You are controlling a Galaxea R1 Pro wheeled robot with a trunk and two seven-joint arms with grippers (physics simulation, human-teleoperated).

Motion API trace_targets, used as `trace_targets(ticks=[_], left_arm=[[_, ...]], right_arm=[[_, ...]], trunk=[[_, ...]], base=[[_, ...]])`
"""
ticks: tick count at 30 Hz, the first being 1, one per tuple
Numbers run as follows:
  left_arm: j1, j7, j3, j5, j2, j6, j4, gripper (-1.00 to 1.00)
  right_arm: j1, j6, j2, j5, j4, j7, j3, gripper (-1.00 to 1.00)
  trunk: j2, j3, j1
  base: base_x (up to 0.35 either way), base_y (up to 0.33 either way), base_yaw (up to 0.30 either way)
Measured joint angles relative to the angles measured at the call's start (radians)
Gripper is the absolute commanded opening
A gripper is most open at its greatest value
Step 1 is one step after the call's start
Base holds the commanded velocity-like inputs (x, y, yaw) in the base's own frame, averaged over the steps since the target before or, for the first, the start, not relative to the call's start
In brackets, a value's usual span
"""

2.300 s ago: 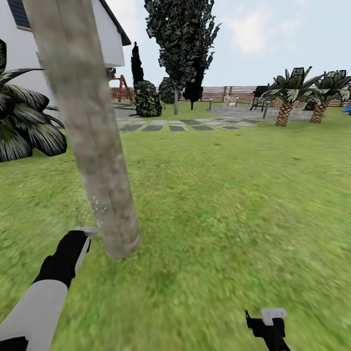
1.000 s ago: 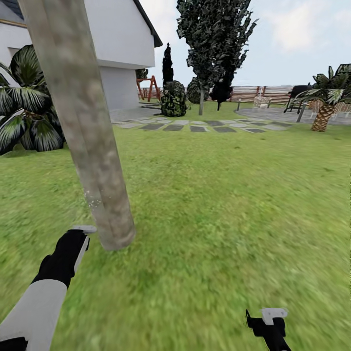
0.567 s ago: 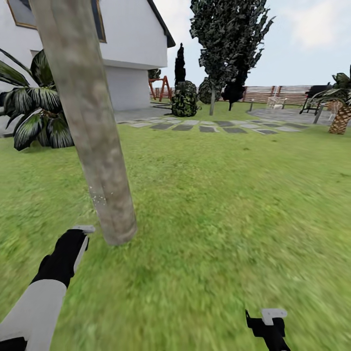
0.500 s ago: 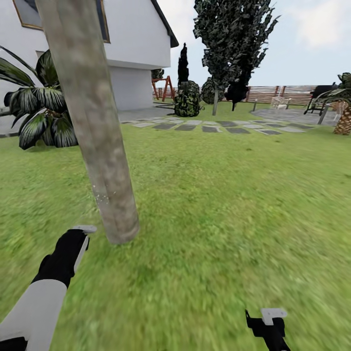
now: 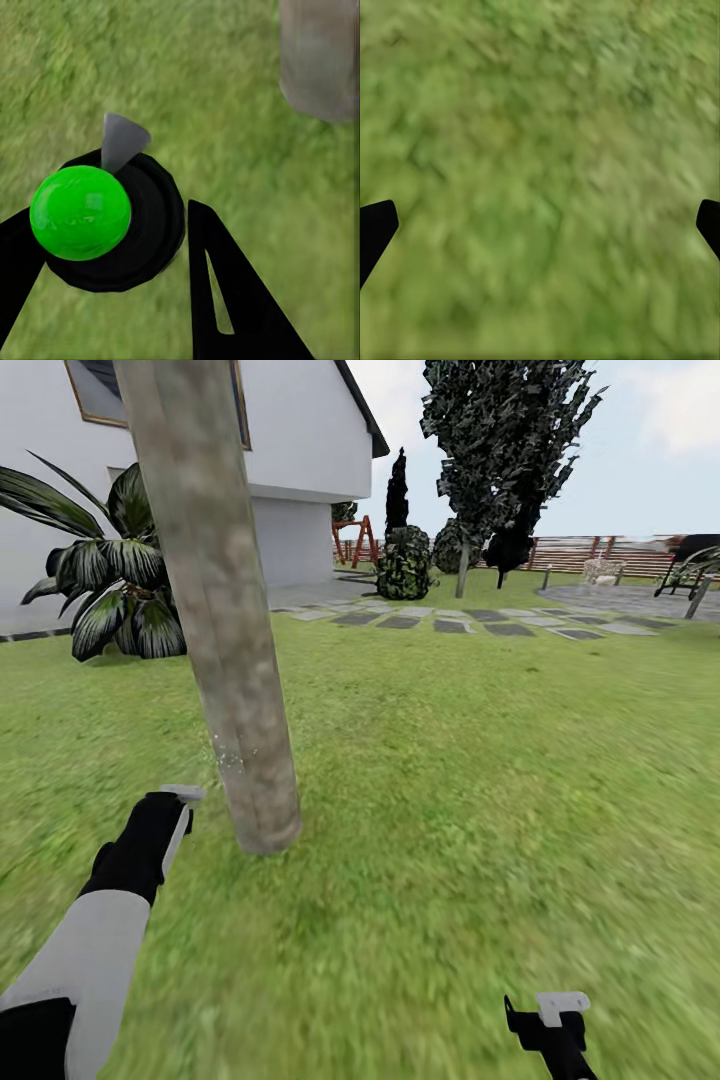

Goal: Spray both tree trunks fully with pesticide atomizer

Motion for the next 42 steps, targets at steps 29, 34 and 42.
trace_targets(ticks=[29,34,42], left_arm=[[-0.058,-0.001,0.012,-0.024,0.009,0.006,-0.008,-1.00],[-0.045,-0.002,0.063,-0.012,0.067,0.005,-0.008,-1.00],[-0.039,0.004,0.062,-0.007,0.021,-0.001,0.005,-1.00]], right_arm=[[0.000,0.001,0.001,0.000,-0.001,0.001,0.000,1.00],[0.000,0.001,0.001,0.000,0.000,0.001,0.000,1.00],[0.000,0.001,0.001,0.000,0.000,0.001,0.000,1.00]], trunk=[[0.000,0.000,0.000],[0.000,0.000,0.000],[0.000,0.000,0.000]], base=[[0.000,0.000,-0.090],[0.000,0.000,0.000],[0.000,0.000,0.000]])
